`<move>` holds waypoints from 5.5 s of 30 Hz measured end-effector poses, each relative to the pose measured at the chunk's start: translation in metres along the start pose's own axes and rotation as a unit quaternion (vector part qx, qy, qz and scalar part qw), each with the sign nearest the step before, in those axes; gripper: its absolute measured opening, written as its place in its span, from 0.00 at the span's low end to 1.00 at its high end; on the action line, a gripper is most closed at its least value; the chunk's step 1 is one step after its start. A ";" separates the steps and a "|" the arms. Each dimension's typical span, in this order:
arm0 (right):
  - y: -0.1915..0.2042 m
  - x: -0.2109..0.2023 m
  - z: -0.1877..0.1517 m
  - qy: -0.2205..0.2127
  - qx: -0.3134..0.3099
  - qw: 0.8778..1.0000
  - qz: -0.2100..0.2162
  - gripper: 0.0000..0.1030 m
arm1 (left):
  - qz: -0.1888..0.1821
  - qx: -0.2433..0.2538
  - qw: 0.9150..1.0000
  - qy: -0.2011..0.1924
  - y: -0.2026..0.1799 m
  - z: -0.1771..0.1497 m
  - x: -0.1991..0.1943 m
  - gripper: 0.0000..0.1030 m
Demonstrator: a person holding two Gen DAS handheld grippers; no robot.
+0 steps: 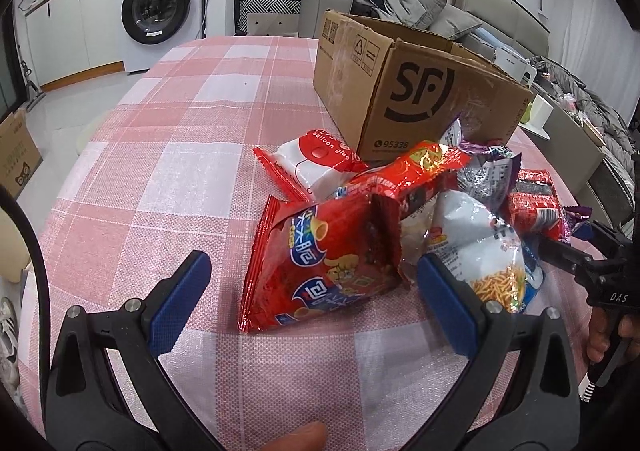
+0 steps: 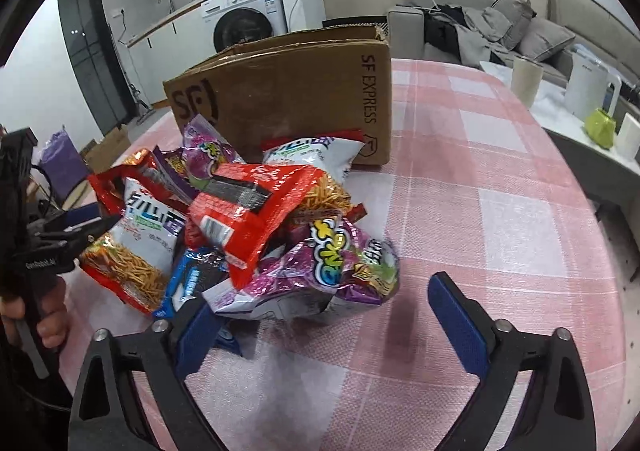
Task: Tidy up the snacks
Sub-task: 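Reach the right gripper to the purple candy bag and close on it, then lift the purple candy bag with the right gripper while the left gripper grasps the red cracker bag, then carry both bags over the cardboard box and lower them inside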
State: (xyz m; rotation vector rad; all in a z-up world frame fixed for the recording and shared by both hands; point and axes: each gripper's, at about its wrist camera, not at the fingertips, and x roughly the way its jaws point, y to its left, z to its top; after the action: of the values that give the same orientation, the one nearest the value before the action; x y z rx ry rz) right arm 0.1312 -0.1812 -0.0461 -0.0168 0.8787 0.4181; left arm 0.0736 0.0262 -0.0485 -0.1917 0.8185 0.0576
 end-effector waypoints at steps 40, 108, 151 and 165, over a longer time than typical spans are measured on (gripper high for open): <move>-0.063 -0.020 -0.004 -0.034 0.153 0.987 0.042 0.56 | 0.000 0.002 1.000 -0.004 -0.002 -0.005 -0.011 0.99; 0.008 -0.088 0.027 -0.158 0.032 0.983 0.083 0.46 | -0.068 0.013 0.990 -0.123 -0.028 0.024 -0.104 0.46; 0.023 -0.047 0.139 -0.156 0.023 0.984 0.080 0.46 | -0.043 0.031 0.987 -0.154 -0.084 0.145 -0.026 0.46; 0.023 -0.008 0.160 -0.121 0.012 0.990 0.071 0.46 | -0.038 0.046 0.989 -0.135 -0.085 0.159 0.016 0.46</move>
State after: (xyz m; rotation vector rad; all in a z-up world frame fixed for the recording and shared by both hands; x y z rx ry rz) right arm 0.2371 -0.1330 0.0665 0.1172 0.6462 0.5308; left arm 0.2090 -0.0274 0.0585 -0.1251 0.5411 -0.0250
